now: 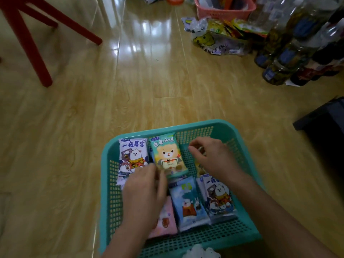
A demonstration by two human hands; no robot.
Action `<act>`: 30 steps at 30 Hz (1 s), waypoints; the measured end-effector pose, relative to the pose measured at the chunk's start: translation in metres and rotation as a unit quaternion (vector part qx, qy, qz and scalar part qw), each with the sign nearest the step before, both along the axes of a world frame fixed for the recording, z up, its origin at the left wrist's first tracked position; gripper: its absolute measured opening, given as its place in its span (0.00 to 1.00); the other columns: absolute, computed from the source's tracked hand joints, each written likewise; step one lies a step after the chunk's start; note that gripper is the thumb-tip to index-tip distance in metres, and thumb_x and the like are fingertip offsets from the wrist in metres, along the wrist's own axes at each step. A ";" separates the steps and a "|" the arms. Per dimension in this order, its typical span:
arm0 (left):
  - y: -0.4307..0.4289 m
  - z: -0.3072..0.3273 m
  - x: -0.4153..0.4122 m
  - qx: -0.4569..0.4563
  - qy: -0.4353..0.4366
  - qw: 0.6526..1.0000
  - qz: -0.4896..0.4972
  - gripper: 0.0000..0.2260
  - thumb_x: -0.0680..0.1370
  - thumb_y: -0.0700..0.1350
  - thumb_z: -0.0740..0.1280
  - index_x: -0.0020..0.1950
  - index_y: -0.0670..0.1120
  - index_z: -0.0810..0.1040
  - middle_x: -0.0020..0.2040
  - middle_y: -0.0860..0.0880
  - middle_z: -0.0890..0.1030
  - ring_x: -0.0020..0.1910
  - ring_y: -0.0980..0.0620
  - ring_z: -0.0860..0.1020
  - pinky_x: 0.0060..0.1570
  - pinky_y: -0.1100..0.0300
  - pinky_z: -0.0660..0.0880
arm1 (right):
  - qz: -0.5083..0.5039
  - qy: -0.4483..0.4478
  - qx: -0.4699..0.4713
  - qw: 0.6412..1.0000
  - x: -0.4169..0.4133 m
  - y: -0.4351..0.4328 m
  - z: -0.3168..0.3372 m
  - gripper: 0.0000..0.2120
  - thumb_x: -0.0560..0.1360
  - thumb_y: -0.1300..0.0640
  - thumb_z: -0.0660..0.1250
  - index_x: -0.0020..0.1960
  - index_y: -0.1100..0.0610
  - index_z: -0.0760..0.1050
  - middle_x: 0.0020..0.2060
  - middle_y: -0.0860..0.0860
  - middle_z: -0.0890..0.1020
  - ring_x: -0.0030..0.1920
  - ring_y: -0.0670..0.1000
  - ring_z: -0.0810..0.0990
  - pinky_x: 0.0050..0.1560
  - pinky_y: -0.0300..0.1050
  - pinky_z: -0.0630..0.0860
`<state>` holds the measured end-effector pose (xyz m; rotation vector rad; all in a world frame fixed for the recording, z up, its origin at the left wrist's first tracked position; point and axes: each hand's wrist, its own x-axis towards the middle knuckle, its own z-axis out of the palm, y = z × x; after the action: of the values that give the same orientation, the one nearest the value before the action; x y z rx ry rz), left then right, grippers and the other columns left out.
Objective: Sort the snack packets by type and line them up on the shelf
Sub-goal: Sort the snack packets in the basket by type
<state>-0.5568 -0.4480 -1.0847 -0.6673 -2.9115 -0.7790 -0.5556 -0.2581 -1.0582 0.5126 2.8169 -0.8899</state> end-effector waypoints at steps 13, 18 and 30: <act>-0.038 -0.016 -0.087 -0.081 -0.197 0.966 0.145 0.23 0.68 0.58 0.73 0.47 0.41 0.72 0.45 0.45 0.80 0.45 0.44 0.77 0.37 0.54 0.67 | -0.031 -0.147 0.059 0.987 -0.038 -0.049 -0.033 0.38 0.66 0.31 0.66 0.62 0.59 0.67 0.59 0.55 0.75 0.59 0.56 0.75 0.50 0.48 0.70; -0.038 -0.017 -0.097 -0.046 -0.227 0.963 0.140 0.23 0.65 0.56 0.76 0.46 0.41 0.75 0.43 0.46 0.80 0.43 0.46 0.77 0.36 0.55 0.68 | -0.033 -0.135 0.042 0.989 -0.038 -0.048 -0.033 0.39 0.66 0.33 0.68 0.63 0.61 0.66 0.58 0.56 0.76 0.58 0.57 0.76 0.48 0.48 0.70; -0.042 -0.006 -0.077 0.192 -0.322 0.917 0.138 0.17 0.66 0.42 0.77 0.44 0.36 0.72 0.40 0.43 0.83 0.41 0.44 0.82 0.42 0.47 0.78 | -0.096 0.046 -0.162 0.981 -0.011 -0.015 -0.020 0.15 0.78 0.47 0.60 0.55 0.57 0.62 0.43 0.53 0.80 0.41 0.54 0.80 0.40 0.53 0.78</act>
<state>-0.6339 -0.4899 -1.0910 0.0678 -3.0973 -1.7327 -0.5661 -0.2730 -1.0779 0.7161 2.6509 -1.4122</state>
